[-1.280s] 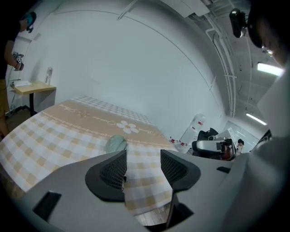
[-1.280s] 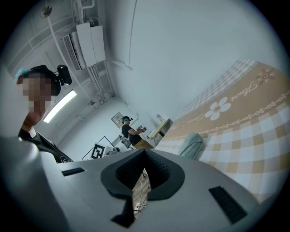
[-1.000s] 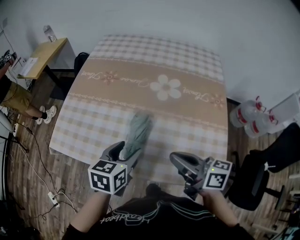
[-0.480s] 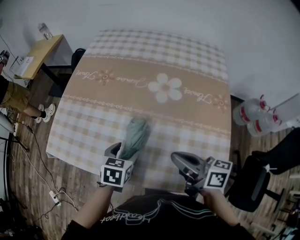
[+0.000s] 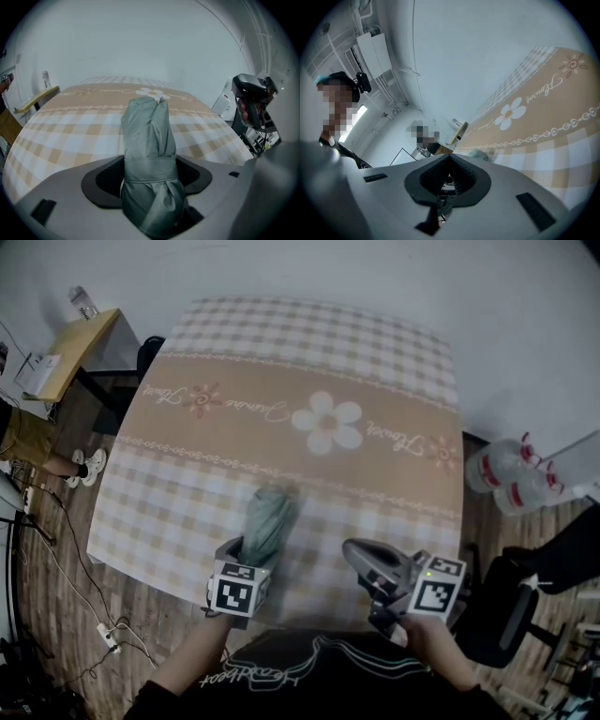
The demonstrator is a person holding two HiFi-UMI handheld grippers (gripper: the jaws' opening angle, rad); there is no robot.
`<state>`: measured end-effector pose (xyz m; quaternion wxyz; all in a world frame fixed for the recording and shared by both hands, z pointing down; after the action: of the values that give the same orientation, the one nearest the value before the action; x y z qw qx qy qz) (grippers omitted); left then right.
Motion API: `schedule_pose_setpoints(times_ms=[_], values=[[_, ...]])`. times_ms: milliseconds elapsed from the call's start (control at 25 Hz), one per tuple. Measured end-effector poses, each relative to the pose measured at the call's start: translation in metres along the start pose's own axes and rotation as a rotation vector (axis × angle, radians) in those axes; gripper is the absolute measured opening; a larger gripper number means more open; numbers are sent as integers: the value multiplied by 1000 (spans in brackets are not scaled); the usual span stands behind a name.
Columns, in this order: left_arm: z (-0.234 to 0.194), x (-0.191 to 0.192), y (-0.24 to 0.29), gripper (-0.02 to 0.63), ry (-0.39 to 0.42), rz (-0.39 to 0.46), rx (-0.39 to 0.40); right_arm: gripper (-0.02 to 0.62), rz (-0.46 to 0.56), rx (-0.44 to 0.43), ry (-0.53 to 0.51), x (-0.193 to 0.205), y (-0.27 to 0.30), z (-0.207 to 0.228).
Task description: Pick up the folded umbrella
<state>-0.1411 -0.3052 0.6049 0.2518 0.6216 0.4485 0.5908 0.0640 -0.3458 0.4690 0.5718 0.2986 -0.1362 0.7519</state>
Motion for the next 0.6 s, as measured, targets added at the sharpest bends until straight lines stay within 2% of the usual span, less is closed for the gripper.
schedule_pose_setpoints(times_ms=[320,600], values=[[-1,0,2,299,22,16,-37,11,11,-8,26,-1,6,7],[-9,0,0,275,11,21,6,11,12,0,51,17,6,-6]])
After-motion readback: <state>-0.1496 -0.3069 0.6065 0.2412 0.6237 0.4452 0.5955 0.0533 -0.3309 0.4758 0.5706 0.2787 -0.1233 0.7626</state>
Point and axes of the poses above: the fingertips, and each gripper's own axes: y forward along the fingers, z to its right, x out of its underside, the point moved 4 cm from there along -y, backward along the fingers, and after that the axes turned 2 degrees about -y, right-handed, at the moved point
